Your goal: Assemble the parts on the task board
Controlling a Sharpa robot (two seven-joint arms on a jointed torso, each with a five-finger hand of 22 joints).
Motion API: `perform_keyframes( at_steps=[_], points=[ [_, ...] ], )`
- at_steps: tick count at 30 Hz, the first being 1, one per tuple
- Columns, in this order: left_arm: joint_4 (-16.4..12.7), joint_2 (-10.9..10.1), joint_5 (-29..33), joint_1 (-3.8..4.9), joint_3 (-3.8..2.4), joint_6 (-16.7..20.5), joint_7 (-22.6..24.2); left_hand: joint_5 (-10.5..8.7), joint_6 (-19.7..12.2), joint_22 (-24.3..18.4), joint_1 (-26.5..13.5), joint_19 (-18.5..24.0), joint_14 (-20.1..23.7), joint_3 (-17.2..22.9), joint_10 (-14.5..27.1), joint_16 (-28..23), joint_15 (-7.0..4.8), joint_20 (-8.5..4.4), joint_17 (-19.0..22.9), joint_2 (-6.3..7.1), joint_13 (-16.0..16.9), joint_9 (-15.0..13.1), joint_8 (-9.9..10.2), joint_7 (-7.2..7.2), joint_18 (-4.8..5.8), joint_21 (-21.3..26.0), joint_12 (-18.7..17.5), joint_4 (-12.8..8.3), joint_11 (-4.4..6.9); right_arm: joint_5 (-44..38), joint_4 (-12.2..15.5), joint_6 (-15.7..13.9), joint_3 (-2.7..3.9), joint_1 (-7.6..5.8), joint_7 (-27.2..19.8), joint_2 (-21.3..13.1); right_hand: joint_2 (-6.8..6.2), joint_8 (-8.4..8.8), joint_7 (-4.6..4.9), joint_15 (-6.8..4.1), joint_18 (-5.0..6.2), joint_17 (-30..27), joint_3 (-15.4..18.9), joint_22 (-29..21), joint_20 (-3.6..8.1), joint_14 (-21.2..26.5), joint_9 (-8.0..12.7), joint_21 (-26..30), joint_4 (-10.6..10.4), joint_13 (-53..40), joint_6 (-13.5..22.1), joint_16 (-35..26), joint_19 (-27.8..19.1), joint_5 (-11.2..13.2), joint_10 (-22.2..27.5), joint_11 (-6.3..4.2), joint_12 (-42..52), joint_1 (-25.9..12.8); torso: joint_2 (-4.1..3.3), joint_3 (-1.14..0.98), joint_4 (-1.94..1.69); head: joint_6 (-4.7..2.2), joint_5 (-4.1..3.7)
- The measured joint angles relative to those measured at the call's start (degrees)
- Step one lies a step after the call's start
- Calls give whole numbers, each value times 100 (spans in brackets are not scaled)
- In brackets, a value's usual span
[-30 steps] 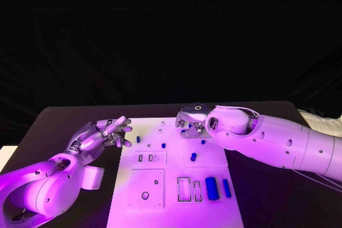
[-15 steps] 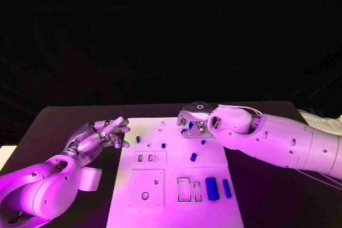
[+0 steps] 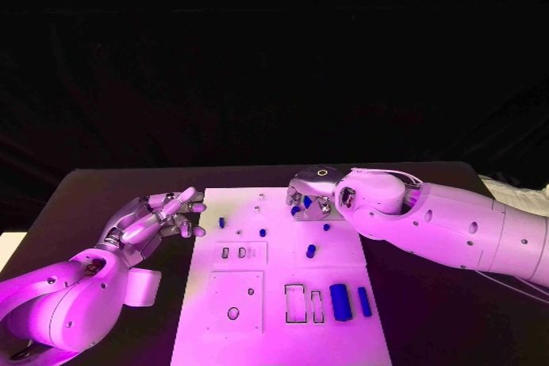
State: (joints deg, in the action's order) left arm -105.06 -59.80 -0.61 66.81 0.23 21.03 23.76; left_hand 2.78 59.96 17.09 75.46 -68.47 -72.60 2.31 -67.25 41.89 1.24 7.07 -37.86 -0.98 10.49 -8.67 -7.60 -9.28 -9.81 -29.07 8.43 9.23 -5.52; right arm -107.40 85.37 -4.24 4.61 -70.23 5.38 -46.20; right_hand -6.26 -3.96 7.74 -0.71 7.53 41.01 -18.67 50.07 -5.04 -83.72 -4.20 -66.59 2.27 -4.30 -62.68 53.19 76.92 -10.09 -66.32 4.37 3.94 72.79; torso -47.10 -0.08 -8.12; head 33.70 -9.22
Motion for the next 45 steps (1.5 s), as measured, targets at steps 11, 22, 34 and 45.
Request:
perform_keyframes(
  at_steps=[11,22,34,45],
  points=[
    [4,-2,2,0,0,0,-9,0,0,14,38,0,0,0,0,0,0,0,-15,-38,5,1,22,0,0,0,0,0,0,-1,-43,101,0,2,17,-2,37,0,-8,0,0,77,-191,98,0,0,-8,-84,-40,3,-68,87,0,0,-70,-20,0,85,-5,8,-30,14,-34],
    [10,-6,4,1,0,0,-20,0,0,23,38,0,0,22,0,0,0,0,-24,-38,5,2,21,0,1,-25,0,-22,0,-5,-51,140,5,-1,17,-8,94,-23,-67,-22,1,190,-453,232,24,-22,-39,-199,-102,18,-251,227,25,145,-280,-69,-1,163,-9,16,-48,22,-48],
    [44,7,14,1,0,0,-26,0,0,35,68,20,0,6,0,0,0,-20,-36,-68,10,-4,21,0,0,-25,0,-39,0,5,57,-506,77,5,152,6,165,-117,-111,-84,1,388,-807,451,73,-41,-103,-353,-12,-24,-478,418,74,700,-501,-94,-11,365,-17,17,-69,17,-79],
    [82,99,26,1,0,0,-35,0,0,46,68,41,41,23,0,0,-1,1,-45,-68,9,-3,41,0,1,-44,-26,-55,0,56,-60,-1119,109,-9,349,327,136,-121,-111,-84,1,400,-830,472,73,-41,-170,-376,11,5,-478,418,74,723,-501,-94,-11,394,-24,30,-87,-6,-119]
  ],
)
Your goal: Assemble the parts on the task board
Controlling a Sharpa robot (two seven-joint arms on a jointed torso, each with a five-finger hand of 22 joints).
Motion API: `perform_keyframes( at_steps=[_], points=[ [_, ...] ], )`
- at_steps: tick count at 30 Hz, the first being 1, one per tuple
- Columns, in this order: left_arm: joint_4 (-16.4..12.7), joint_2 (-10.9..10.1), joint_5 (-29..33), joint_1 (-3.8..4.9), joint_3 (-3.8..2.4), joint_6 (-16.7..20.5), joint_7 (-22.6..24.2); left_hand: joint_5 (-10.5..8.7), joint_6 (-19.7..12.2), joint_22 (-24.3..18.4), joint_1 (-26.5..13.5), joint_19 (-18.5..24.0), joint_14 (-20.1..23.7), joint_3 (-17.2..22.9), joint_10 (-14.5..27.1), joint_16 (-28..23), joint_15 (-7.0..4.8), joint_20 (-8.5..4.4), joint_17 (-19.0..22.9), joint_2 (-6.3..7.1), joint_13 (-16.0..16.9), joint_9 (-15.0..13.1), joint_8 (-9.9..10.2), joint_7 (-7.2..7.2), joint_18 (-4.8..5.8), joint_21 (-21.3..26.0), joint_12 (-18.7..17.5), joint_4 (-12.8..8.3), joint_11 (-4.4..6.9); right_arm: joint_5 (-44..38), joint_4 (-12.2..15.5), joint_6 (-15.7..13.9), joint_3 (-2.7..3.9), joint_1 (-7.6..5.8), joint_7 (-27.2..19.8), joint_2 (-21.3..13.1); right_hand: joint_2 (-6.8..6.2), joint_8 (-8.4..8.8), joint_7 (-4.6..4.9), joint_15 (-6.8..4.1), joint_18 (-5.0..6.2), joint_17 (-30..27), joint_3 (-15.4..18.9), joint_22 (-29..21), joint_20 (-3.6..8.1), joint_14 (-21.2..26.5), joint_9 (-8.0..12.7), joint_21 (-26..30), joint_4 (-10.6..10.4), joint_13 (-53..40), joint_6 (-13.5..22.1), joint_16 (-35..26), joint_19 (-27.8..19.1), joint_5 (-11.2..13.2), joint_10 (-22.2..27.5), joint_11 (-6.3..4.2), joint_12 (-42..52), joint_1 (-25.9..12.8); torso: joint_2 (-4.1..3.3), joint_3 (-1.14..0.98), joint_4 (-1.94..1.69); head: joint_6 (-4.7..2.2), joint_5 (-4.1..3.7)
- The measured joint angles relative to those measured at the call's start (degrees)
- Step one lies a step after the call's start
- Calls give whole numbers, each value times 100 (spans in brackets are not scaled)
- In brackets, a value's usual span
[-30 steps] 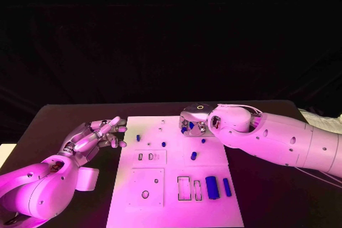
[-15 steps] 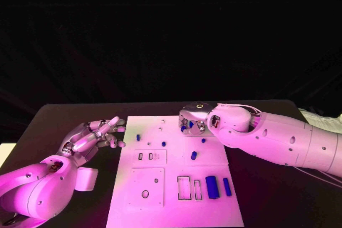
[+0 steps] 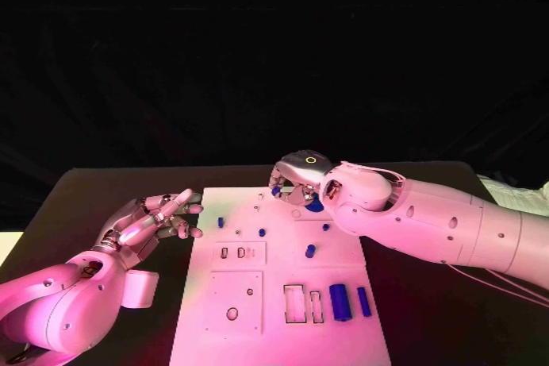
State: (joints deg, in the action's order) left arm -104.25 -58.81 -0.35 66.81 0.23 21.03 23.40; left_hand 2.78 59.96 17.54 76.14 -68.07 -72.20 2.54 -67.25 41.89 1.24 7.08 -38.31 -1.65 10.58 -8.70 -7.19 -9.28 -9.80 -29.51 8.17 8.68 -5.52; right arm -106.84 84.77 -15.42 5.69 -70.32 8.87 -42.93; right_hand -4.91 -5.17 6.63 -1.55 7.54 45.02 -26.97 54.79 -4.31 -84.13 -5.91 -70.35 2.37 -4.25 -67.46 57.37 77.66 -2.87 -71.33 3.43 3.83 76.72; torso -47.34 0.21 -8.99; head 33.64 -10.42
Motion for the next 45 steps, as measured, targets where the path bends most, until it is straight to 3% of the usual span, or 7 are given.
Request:
perform_keyframes(
  at_steps=[10,21,27,45],
  points=[
    [-13,11,4,0,0,0,-5,0,-21,6,0,0,0,0,0,0,0,0,-4,0,0,1,0,-21,0,0,0,0,0,7,-375,-84,-2,-13,41,377,0,3,10,0,0,16,-31,14,0,0,-7,0,2,2,11,23,0,-23,0,0,-12,0,-4,5,-17,1,5],
    [-36,9,8,0,0,-1,-9,0,-20,5,0,0,0,0,0,0,0,0,-4,0,-1,1,0,-20,0,0,0,0,0,-36,-732,19,-61,-13,60,660,-25,34,37,1,0,17,-65,24,-1,0,-7,-22,0,18,39,45,0,-82,1,1,-40,25,-7,2,-20,19,26],
    [-52,14,9,0,0,-1,-14,0,-20,5,0,0,0,0,0,0,0,0,-3,0,-1,2,-1,-20,0,0,0,0,0,-79,-841,103,-97,-9,70,758,-25,45,45,1,0,23,-74,24,0,0,-12,-22,-8,18,48,45,0,-105,2,2,-49,25,-5,1,-24,24,27],
    [-58,17,9,0,0,-1,-25,0,-20,4,0,0,0,0,0,0,0,0,-2,0,-2,2,-1,-20,0,0,0,0,0,-162,-922,136,-114,-13,90,879,-30,68,44,1,-1,23,-72,23,-1,0,-16,-22,-9,17,65,45,0,-128,15,15,-40,31,-3,13,-30,44,38]
  ],
)
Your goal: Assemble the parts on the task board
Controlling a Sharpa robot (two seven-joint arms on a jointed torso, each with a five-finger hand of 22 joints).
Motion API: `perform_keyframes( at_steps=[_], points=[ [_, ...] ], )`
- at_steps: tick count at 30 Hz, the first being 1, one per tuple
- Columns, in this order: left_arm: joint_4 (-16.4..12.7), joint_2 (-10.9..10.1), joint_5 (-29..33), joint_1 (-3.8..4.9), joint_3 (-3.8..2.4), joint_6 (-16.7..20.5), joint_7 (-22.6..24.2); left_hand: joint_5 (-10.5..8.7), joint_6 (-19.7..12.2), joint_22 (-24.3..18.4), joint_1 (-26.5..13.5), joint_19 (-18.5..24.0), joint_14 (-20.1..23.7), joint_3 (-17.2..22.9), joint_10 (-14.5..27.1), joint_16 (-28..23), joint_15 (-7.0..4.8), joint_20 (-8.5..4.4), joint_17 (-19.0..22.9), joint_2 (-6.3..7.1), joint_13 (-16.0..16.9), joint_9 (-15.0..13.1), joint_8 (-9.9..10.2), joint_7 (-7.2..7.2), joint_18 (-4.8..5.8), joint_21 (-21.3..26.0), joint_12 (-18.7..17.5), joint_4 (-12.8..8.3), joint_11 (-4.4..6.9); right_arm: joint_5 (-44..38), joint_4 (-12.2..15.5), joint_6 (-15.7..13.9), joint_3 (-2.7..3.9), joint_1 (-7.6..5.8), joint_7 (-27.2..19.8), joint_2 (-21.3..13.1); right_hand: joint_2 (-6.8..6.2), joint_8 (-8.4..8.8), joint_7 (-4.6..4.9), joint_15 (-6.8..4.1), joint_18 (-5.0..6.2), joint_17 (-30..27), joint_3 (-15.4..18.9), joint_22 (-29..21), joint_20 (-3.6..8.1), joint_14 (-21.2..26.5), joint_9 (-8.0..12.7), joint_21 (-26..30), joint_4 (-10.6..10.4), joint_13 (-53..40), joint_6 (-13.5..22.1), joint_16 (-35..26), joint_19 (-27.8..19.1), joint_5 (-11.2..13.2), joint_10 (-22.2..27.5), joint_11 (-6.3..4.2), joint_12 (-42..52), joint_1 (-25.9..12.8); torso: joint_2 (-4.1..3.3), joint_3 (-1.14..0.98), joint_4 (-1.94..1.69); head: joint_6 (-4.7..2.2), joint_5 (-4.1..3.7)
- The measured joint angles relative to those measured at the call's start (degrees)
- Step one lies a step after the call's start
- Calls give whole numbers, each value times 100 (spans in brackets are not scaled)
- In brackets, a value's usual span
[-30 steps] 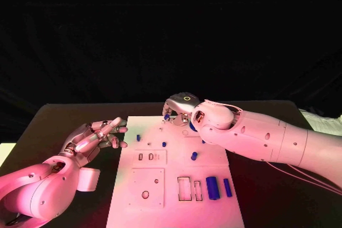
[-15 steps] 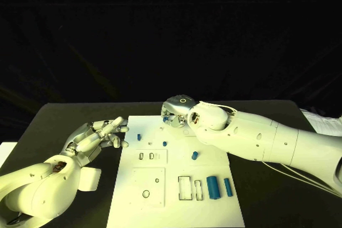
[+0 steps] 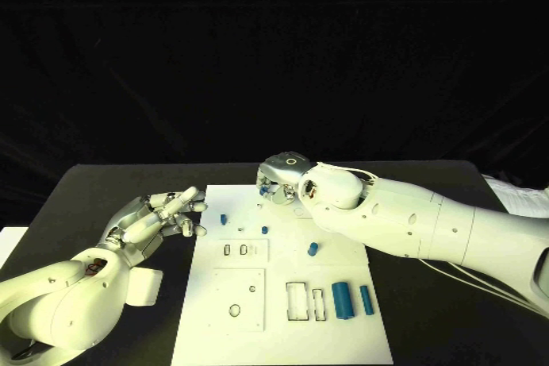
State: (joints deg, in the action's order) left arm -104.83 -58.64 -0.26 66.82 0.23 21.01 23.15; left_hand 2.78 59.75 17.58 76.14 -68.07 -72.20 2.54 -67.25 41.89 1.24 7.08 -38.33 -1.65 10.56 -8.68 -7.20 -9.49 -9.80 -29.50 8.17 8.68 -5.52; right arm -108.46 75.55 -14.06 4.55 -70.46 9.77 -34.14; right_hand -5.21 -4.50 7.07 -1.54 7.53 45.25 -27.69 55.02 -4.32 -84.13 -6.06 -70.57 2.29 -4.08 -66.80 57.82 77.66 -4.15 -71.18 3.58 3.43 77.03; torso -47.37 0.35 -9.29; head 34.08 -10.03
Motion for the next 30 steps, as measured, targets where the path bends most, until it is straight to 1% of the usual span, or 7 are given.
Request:
perform_keyframes(
  at_steps=[6,11,17,19,22,24,30],
  points=[
    [4,8,0,0,0,-1,-4,0,0,0,0,0,0,0,0,0,0,0,0,0,0,-5,0,0,0,0,0,0,0,-14,-67,16,-15,5,24,45,0,34,31,0,0,-24,-30,-11,0,0,-4,0,-31,0,31,0,0,-9,51,9,0,0,-3,2,-7,2,-8],
    [20,34,1,0,0,-1,-4,0,0,12,23,41,20,17,0,0,20,0,-6,-23,0,-5,0,0,-1,0,0,-17,0,-23,-144,44,-32,13,33,95,-3,76,62,22,1,-71,-56,-41,-32,22,-7,0,-57,13,179,0,-32,-15,183,59,2,-3,-3,2,-10,6,-8],
    [51,56,1,0,0,-3,-4,0,0,12,23,41,20,17,0,0,20,-1,-10,-22,0,-4,0,0,-1,0,0,-17,0,-35,-175,64,-36,16,40,118,-95,76,69,28,0,-105,-87,-72,-52,28,9,0,-87,20,254,-23,-52,-33,247,77,30,-95,-5,3,-12,7,-14],
    [58,58,1,0,0,-3,-4,0,0,11,23,41,20,17,0,0,20,0,-10,-22,0,-4,0,0,-1,0,0,-17,0,-39,-177,68,-38,15,44,121,-125,75,75,52,0,-176,-104,-138,-53,52,21,31,-103,17,333,-86,-118,-13,352,84,28,-125,-5,3,-12,14,-14],
    [62,59,2,0,0,-4,-4,0,0,11,23,41,20,17,0,0,20,0,-9,-23,-1,-4,0,0,-1,0,0,-17,0,-46,-174,64,-39,13,50,113,-240,75,80,115,1,-369,-107,-325,-92,115,59,160,-133,44,535,-245,-221,17,638,119,6,-193,-6,1,-10,19,-11],
    [65,58,2,0,0,-4,-4,0,0,11,23,41,20,17,0,0,20,-1,-9,-22,-1,-4,0,0,-1,0,0,-17,0,-49,-149,53,-39,11,53,95,-335,75,88,124,0,-441,-52,-396,-123,124,82,200,-200,45,666,-297,-269,49,865,159,6,-232,-6,0,-10,20,-10],
    [82,48,3,0,0,-4,-6,0,0,11,22,41,20,17,0,0,20,-1,-9,-22,-1,-4,0,0,-1,0,0,-17,0,-54,179,-6,-33,11,76,-224,-356,75,60,124,1,-479,35,-401,-123,124,88,200,-253,29,695,-300,-268,49,940,181,6,-253,-3,-3,-10,23,-10]
  ],
)
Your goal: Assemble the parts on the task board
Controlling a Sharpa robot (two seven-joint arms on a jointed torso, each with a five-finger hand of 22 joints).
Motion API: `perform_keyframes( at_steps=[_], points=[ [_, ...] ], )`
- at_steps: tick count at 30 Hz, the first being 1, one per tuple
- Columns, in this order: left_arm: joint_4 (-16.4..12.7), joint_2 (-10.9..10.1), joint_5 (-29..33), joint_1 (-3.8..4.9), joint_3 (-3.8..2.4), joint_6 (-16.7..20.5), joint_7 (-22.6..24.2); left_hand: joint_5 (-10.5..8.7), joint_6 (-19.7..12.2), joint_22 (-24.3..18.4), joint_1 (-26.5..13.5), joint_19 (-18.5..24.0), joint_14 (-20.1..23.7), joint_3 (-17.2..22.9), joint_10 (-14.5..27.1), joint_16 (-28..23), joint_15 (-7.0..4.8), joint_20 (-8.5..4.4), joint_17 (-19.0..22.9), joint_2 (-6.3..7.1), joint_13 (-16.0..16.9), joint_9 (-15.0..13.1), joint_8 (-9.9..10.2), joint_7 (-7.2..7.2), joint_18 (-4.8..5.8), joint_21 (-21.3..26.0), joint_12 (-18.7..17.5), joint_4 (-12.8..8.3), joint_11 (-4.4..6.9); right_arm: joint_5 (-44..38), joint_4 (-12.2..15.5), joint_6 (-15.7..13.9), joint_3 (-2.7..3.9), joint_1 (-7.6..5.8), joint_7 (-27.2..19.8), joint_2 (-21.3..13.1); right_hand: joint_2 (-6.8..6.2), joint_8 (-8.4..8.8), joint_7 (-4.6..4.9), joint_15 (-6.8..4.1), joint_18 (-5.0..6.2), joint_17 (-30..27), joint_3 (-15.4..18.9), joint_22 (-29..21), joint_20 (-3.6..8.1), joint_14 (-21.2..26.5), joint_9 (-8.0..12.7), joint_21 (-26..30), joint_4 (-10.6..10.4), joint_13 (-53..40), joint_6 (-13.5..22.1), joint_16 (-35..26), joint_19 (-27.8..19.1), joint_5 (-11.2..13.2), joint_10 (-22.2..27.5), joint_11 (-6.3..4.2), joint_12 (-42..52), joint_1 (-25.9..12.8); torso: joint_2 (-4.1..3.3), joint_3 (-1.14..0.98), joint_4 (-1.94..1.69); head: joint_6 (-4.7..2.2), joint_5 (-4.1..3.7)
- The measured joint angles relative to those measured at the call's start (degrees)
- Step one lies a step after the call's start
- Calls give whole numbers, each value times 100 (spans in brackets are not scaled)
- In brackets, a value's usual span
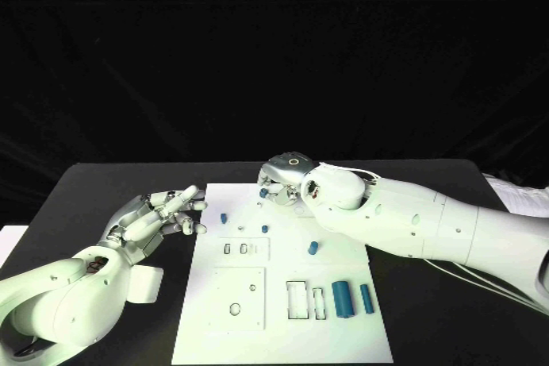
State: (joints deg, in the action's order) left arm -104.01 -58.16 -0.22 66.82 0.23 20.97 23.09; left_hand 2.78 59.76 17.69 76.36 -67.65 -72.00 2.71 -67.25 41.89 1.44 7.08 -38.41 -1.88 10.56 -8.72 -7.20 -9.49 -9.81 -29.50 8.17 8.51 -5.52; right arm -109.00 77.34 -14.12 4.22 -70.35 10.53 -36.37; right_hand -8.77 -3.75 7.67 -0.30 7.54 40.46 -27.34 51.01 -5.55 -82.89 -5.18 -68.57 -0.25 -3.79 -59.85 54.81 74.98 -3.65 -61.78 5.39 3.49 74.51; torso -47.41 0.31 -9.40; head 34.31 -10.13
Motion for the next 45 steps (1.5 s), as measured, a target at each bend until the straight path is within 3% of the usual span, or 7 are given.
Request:
perform_keyframes(
  at_steps=[5,13,16,18,23,32,45],
  points=[
    [13,-9,3,0,0,0,-6,0,0,6,0,0,0,0,0,0,0,0,0,0,0,0,0,0,-1,0,0,0,0,37,411,-74,49,2,30,-421,0,0,0,0,0,4,49,34,0,0,-3,-2,-51,-49,0,0,0,0,-192,-58,85,0,13,-1,16,-25,-14],
    [62,84,10,0,1,0,-14,0,0,6,0,0,20,0,0,0,-20,0,-6,0,5,1,0,0,0,0,0,0,0,647,1168,-180,161,-9,180,-1331,-224,0,8,-205,-96,882,245,742,195,-117,-15,-469,-365,-664,51,710,342,-170,-1758,-294,998,-223,55,-4,95,-74,-33],
    [77,133,11,0,1,-3,-17,0,0,6,0,0,20,0,0,0,-20,0,-6,0,5,1,0,0,0,0,0,0,0,993,1312,-158,172,-10,295,-1560,-264,-73,-86,-310,-184,1654,657,1075,289,-104,-61,-689,-532,-1725,-23,1331,478,-246,-1905,-411,1980,-264,76,-8,138,-84,-34],
    [85,158,12,0,1,-4,-20,0,0,14,42,0,20,20,0,0,-20,0,-6,-9,5,-2,0,0,0,-23,-22,-20,0,1193,1388,-128,177,-10,373,-1682,-226,-88,-148,-294,-184,2293,965,1241,295,-112,-84,-791,-711,-3365,21,1825,529,-277,-1824,-444,3480,-226,86,-12,170,-85,-48],
    [91,206,13,1,1,-7,-24,0,0,23,48,20,20,7,0,0,-20,21,-12,-2,4,-5,0,0,0,-23,-23,-39,0,1496,1437,-38,180,-3,543,-1911,-162,-58,-51,-256,-184,3042,1513,1482,219,-113,-86,-929,-1082,-5354,257,2355,605,-453,-1729,-379,5300,-162,95,-9,199,-86,-109],
    [111,246,14,0,1,-16,-27,0,0,22,48,20,20,7,0,0,-20,21,-12,-2,4,-5,0,0,0,-23,-23,-39,0,1581,1290,141,183,50,786,-1851,-121,-58,30,-174,-273,3449,1994,1737,164,-113,-104,-1056,-1519,-6519,419,2709,659,-490,-1784,-267,6350,123,92,-8,215,-60,-116],
    [127,256,15,-1,1,-34,-31,0,0,29,77,20,20,25,0,0,-20,21,-16,-30,3,-4,28,0,0,-23,-23,-56,0,1400,1022,320,178,246,930,-1523,-91,-58,37,-175,-273,3449,2047,1848,144,-113,-120,-1115,-1572,-6816,425,2808,679,-490,-1873,-261,6614,198,88,-12,216,-14,-99]
  ],
)
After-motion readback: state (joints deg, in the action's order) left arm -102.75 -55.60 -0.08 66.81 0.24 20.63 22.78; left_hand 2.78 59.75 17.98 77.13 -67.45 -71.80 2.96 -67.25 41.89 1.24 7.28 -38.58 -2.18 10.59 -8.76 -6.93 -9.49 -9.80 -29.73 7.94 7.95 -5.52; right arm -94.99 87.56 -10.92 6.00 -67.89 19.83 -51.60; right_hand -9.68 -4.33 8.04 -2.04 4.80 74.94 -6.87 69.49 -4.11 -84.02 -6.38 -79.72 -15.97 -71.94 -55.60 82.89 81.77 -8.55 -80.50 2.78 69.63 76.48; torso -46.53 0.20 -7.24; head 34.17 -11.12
